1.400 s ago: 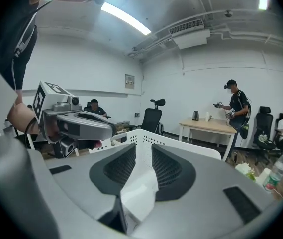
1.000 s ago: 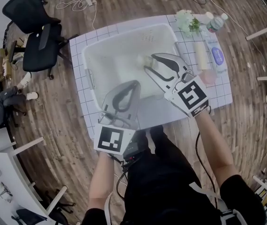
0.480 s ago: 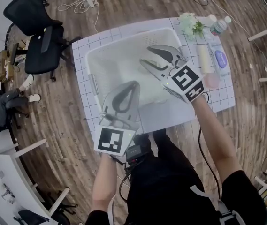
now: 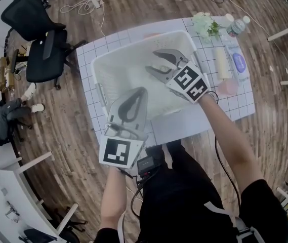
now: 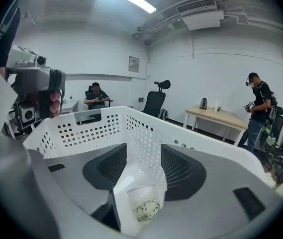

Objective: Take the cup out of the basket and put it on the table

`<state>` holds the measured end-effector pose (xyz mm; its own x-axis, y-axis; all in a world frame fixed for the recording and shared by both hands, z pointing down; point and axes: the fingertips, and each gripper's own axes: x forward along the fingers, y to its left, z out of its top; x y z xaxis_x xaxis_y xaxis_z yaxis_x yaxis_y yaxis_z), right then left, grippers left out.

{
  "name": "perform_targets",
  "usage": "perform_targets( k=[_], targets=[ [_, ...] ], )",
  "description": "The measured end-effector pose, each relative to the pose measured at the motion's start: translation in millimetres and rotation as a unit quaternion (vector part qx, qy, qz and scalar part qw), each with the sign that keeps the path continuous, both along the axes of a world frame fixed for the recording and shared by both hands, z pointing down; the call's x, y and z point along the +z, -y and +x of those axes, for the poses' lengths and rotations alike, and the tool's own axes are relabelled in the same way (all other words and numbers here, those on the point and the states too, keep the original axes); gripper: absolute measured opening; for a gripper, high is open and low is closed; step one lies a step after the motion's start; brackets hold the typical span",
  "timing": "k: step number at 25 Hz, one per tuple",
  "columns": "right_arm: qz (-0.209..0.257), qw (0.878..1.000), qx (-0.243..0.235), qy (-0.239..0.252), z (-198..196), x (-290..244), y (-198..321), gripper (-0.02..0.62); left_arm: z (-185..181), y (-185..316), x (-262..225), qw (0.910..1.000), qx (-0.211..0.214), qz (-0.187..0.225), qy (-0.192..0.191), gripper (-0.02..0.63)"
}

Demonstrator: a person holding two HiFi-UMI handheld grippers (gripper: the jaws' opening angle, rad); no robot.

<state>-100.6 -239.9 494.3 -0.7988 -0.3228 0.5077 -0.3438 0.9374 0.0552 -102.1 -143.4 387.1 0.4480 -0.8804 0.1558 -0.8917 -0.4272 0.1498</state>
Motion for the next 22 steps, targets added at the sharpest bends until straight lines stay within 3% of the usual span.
perform_targets(
  k=[14, 22],
  targets=[
    [-0.049, 0.993, -0.027, -0.108, -3.4, 77.5, -3.5, 0.276, 0.8, 2.1, 0.6, 1.0000, 0.006, 0.000, 0.001, 0.011],
    [-0.100, 0.978, -0.068, -0.170, -3.0, 120.7, -17.2, 0.322, 0.6, -1.6, 0.9, 1.0000, 0.007, 0.001, 0.003, 0.011]
  ],
)
